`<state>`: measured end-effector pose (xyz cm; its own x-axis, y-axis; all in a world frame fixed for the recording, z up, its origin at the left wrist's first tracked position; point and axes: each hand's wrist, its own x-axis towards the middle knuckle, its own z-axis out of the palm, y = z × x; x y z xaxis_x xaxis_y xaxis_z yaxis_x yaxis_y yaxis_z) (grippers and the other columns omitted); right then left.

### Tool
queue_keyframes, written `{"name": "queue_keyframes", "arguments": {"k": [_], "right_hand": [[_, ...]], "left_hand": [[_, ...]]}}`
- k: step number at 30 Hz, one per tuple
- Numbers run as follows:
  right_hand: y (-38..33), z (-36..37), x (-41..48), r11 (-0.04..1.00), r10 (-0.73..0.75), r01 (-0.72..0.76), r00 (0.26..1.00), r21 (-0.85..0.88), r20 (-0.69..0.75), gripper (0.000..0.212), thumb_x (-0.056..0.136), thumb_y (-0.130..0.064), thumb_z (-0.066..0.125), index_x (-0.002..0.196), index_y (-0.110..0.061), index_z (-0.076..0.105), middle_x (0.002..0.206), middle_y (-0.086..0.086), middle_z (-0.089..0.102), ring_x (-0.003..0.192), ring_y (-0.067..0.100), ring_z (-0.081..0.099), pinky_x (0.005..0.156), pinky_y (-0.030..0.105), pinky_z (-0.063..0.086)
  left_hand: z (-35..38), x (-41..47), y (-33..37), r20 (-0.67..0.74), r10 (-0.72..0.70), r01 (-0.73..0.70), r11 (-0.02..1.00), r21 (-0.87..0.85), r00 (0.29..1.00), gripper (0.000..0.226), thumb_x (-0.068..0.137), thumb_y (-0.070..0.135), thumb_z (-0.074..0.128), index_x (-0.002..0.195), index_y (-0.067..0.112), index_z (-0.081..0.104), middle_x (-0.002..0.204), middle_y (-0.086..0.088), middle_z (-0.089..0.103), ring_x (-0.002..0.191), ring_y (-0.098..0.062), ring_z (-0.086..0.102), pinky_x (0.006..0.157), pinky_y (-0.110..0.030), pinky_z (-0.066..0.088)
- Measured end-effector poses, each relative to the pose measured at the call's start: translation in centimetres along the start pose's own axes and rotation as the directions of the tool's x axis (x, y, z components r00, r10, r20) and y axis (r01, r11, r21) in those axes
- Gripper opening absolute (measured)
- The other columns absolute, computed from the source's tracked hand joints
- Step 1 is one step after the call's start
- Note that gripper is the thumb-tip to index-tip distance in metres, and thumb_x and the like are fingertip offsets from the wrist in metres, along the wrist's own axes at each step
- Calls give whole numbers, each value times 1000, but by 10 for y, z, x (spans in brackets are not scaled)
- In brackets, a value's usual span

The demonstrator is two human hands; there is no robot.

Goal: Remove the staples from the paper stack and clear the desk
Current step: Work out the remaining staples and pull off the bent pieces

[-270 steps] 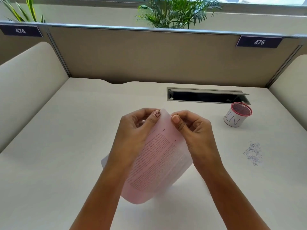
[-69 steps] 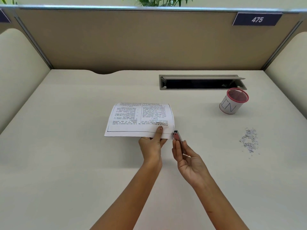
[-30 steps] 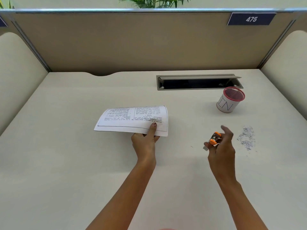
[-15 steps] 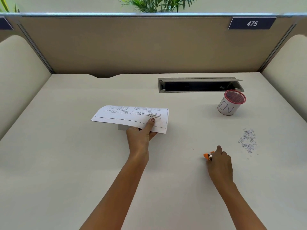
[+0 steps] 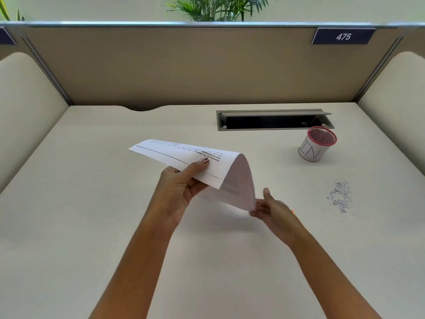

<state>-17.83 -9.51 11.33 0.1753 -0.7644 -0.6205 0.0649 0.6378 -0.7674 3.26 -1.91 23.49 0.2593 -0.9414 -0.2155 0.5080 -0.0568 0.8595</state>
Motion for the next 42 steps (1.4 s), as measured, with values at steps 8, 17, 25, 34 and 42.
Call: {"name": "queue_keyframes", "arguments": {"k": [8, 17, 25, 34, 42], "right_hand": [[-21, 17, -1, 844, 271, -451, 825, 289, 497, 56, 89, -28, 65, 120, 17, 52, 119, 29, 56, 108, 40, 62, 77, 37, 60], [-46, -2, 13, 973, -163, 222, 863, -68, 478, 78, 50, -20, 92, 119, -2, 60, 116, 14, 68, 104, 27, 67, 78, 34, 59], [-28, 14, 6, 774, -570, 610, 787, -169, 235, 37, 80, 5, 68, 109, -17, 64, 107, 3, 72, 100, 24, 68, 82, 35, 58], [8, 23, 21, 783, -597, 596, 800, -177, 53, 38, 79, 2, 71, 112, -13, 59, 108, 5, 69, 104, 23, 64, 84, 33, 54], [14, 25, 26, 795, -582, 580, 812, -175, 45, 31, 92, 3, 54, 120, -10, 51, 107, 1, 65, 101, 11, 63, 83, 29, 55]], "left_hand": [[-50, -22, 33, 282, -109, 6, 939, 343, 953, 36, 61, 14, 87, 96, 15, 77, 101, -9, 75, 88, -19, 72, 64, -26, 57], [-114, -24, 36, 141, -306, 107, 667, 737, 941, 33, 69, 13, 81, 101, 20, 75, 103, 0, 75, 96, -17, 71, 72, -26, 59], [-130, 8, -24, -218, 203, 34, 654, 756, 955, 25, 83, 15, 72, 108, 15, 67, 107, -4, 71, 95, -22, 68, 88, -44, 55], [-108, 16, -65, -382, 519, -207, 759, 617, 765, 23, 90, 14, 64, 109, 15, 51, 98, 9, 62, 90, -12, 61, 68, -13, 50], [-108, 15, -82, -390, 576, -213, 716, 664, 719, 25, 96, 14, 55, 120, 16, 48, 108, 2, 58, 94, -11, 58, 73, -17, 51]]}}
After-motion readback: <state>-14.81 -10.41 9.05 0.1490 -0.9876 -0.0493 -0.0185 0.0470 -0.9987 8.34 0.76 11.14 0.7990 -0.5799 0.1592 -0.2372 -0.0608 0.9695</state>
